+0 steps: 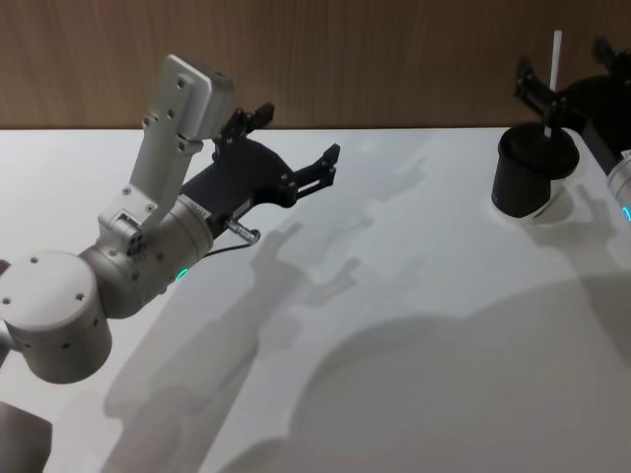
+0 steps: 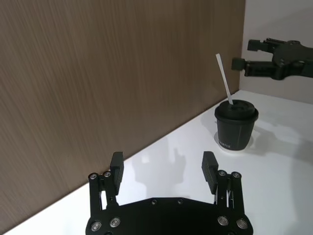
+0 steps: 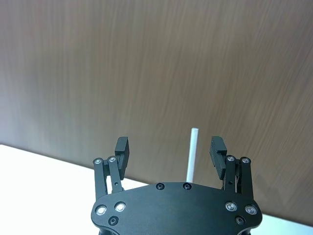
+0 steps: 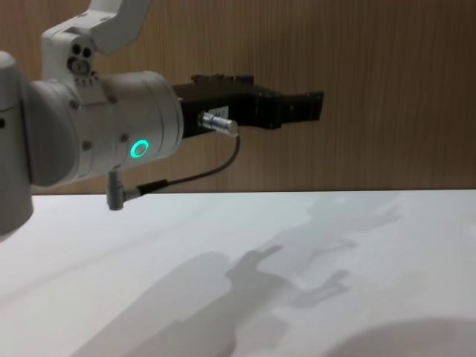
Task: Pick up the straw with one hand, pass it to the other hand, and insert it into the cup.
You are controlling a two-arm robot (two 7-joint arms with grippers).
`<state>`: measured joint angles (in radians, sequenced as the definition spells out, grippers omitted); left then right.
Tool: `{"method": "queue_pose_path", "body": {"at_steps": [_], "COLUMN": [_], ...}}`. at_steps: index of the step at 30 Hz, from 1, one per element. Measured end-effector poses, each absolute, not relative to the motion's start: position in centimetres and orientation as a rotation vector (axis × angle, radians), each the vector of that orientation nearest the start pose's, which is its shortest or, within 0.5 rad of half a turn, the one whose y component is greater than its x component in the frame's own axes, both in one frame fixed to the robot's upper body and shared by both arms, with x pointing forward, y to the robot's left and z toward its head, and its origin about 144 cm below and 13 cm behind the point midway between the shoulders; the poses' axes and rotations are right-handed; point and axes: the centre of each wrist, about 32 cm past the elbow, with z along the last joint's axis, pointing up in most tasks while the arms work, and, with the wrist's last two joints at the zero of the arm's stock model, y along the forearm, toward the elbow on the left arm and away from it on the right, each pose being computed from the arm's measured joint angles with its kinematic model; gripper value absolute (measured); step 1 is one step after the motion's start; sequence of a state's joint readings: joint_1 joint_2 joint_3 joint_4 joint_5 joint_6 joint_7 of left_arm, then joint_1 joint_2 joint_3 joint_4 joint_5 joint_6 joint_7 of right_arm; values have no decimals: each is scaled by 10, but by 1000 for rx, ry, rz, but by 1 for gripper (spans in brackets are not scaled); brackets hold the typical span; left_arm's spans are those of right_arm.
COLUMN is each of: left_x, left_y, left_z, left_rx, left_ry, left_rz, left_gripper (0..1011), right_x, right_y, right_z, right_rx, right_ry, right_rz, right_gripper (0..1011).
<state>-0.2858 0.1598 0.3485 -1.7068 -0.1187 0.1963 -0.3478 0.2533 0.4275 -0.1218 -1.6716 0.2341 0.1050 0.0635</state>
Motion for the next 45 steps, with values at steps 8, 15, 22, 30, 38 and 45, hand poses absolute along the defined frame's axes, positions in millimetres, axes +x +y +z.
{"method": "queue_pose_path", "body": {"at_steps": [8,15,22,30,38,45], "left_x": [506,507,509,511,513,515], "left_y": [152,150,151,153,152,151], "left_z": [1269,1269,1268,1267,1266,1265], "left_rx": [-35,-46,-48,-46,-44,-42], "left_ry": [-250,-282,-305,-322,-330,-334], "left_rz": [887,894,896,902,908,910], "left_gripper": [1003,1003,1003,1003,1003,1003], "right_x": [496,486,481,478,477,476], "right_y": [-294,-287,-280,-270,-263,-258], "right_z": [1267,1265,1264,1262,1259,1258], "right_rx": [-9,4,15,25,31,36], "right_ry": [-294,-244,-198,-141,-105,-82], "right_rz": [-1363,-1330,-1299,-1260,-1235,-1218], "right_gripper": [1001,1001,1001,1001,1001,1001]}}
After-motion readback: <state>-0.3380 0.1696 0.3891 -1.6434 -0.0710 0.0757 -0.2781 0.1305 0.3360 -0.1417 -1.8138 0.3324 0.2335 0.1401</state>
